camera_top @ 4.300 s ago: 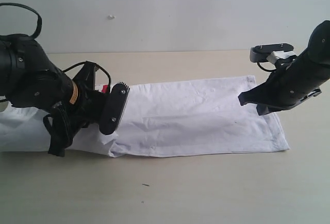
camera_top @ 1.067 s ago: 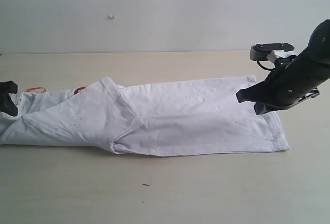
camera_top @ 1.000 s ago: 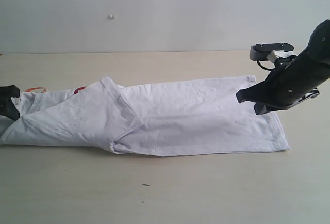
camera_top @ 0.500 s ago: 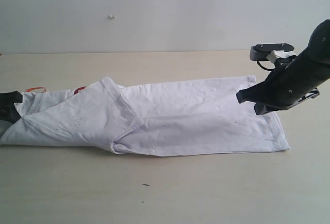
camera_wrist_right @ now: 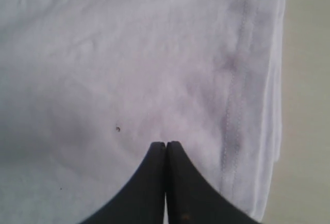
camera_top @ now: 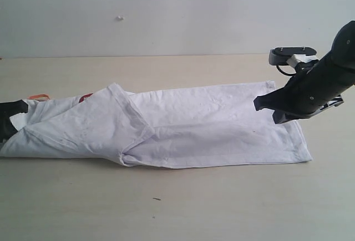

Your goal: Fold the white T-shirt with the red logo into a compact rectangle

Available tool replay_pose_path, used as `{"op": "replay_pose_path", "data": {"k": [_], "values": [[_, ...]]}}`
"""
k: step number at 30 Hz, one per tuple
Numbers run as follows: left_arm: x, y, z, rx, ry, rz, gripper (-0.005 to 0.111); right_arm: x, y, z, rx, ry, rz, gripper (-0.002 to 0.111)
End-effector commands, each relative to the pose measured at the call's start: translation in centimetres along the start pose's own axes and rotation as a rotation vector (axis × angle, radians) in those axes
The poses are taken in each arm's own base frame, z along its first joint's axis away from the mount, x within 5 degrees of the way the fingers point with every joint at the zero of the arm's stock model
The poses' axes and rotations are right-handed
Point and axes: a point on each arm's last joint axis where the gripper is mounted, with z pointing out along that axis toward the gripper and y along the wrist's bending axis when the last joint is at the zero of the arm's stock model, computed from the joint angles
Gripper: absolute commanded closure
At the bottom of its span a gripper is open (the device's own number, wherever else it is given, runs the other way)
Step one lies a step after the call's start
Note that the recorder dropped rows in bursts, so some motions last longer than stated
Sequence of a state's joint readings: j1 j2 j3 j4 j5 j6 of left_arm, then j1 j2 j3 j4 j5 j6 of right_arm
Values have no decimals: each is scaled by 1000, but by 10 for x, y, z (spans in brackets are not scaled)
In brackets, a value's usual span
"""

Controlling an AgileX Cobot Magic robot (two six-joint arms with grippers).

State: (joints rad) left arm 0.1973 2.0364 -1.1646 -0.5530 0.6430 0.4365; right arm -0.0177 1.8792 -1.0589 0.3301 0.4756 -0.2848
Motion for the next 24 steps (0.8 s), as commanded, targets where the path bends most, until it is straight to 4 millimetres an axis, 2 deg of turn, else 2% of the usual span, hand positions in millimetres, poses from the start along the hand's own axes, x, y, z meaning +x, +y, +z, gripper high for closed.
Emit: {"op": "replay_pose_path", "data": {"k": [1,4,7,9,12,13,17,18,21,24], "values": [[-6,-11,-29,16,-71,19,107,-4,4,-4,-37,-23,15,105],[-12,-22,-56,39,-139,31,107,-7,8,-13,-62,-50,26,93],[-16,-42,-85,80,-184,76,107,-10,10,-25,-62,-89,22,80],[-19,-61,-103,106,-213,132,107,-13,12,-36,-69,-120,41,75],[-18,-94,-121,143,-250,223,107,-17,15,-55,-84,-176,57,74],[-15,-121,-125,171,-257,291,107,-19,19,-70,-99,-212,63,74],[-1,-177,-123,240,-253,416,107,-20,27,-100,-146,-274,84,74],[8,-207,-115,273,-254,470,107,-22,32,-116,-178,-267,63,74],[24,-246,-101,329,-272,514,107,-23,40,-138,-223,-237,23,74],[49,-304,-71,399,-291,592,107,-19,47,-169,-241,-235,-58,74]]}}
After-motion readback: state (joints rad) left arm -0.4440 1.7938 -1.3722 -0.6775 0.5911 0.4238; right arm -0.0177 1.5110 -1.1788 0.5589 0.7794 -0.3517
